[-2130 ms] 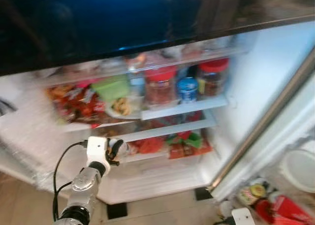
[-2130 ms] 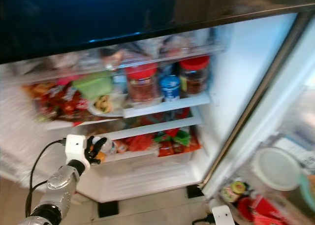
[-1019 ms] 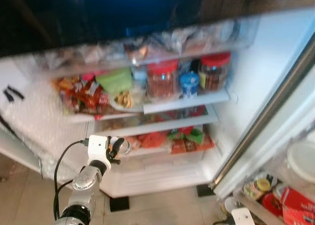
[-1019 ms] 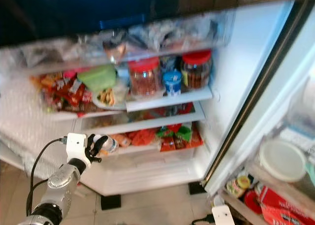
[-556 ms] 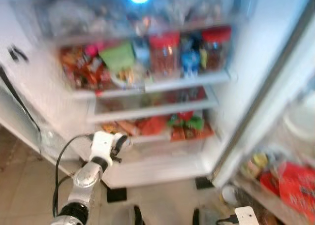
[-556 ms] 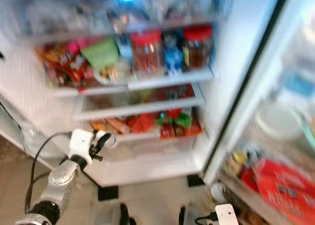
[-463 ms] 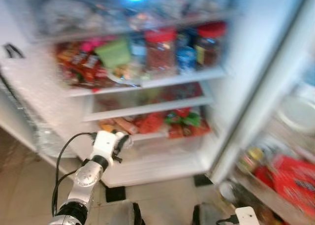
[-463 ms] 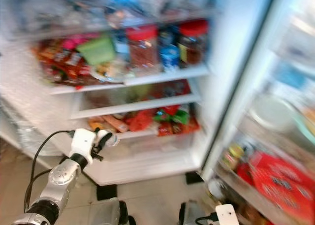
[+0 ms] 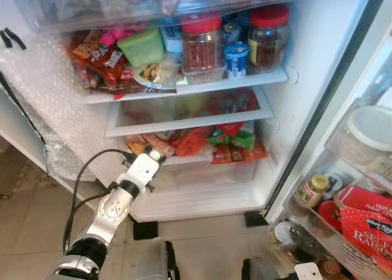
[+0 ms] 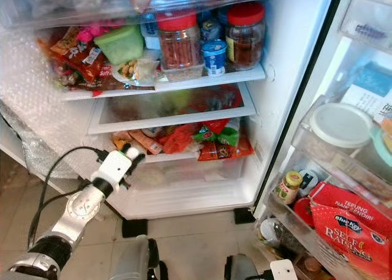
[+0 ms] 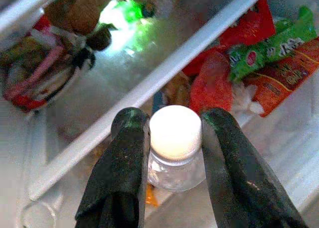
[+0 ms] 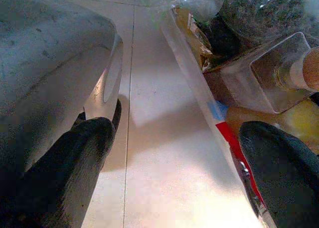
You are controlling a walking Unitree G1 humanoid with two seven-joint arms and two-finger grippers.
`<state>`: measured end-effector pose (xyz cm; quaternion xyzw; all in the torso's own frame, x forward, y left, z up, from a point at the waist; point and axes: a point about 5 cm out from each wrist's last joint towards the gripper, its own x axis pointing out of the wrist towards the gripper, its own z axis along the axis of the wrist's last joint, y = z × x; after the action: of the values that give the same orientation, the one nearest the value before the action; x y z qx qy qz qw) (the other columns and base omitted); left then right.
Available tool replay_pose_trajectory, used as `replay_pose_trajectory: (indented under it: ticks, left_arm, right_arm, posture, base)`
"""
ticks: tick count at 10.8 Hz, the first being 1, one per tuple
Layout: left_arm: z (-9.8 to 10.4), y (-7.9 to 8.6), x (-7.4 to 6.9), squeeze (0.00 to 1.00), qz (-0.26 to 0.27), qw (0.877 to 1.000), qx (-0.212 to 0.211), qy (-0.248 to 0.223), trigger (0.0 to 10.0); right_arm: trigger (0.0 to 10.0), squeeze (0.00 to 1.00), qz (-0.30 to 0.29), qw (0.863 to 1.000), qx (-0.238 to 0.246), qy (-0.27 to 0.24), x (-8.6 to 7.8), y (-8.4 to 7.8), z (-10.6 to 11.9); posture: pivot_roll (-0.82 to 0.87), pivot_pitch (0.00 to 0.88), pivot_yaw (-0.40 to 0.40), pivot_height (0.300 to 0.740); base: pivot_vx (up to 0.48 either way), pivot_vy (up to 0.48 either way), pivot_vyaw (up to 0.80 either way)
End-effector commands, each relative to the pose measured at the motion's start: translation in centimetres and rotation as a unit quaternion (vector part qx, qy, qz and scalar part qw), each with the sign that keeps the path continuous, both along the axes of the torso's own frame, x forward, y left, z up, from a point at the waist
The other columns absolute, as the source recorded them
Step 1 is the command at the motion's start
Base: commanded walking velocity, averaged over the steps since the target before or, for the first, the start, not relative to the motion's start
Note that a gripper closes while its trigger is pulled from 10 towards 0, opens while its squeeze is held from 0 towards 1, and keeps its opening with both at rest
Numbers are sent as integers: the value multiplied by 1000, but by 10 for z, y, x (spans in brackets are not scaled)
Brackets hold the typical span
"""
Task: Restocking fridge
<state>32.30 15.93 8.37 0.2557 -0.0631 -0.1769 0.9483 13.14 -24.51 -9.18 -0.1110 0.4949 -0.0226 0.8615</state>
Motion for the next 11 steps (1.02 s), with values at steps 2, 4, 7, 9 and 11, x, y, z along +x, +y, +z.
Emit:
replay_pose_trajectory:
  ticks: [2,4,7,9,11]
  left_arm:
    - [13,-1,4,0,-28,996,75,-47,10000]
    - [15,-2,6,0,-37,985,155,-72,10000]
    - [16,-4,7,0,-48,971,214,-99,10000]
    - [17,0,10,0,-29,967,230,-108,10000]
    - [17,0,10,0,-27,964,239,-115,10000]
  right_arm:
    - [10000,0,8,1000,21,4,-1,11,-3]
    - [10000,0,9,1000,24,4,-1,12,-3]
    - [10000,0,10,1000,26,4,0,13,-3]
    - [10000,0,9,1000,27,3,0,14,-3]
    - [10000,0,8,1000,28,3,0,14,-3]
  posture:
    - [-21,109,106,631]
    - [-19,110,106,631]
    - [-18,107,109,631]
    - [-18,105,112,631]
    - [-21,104,113,631]
  base:
    - [0,0,0]
    - [0,0,0]
    - [81,0,0]
    - [251,0,0]
    - [253,0,0]
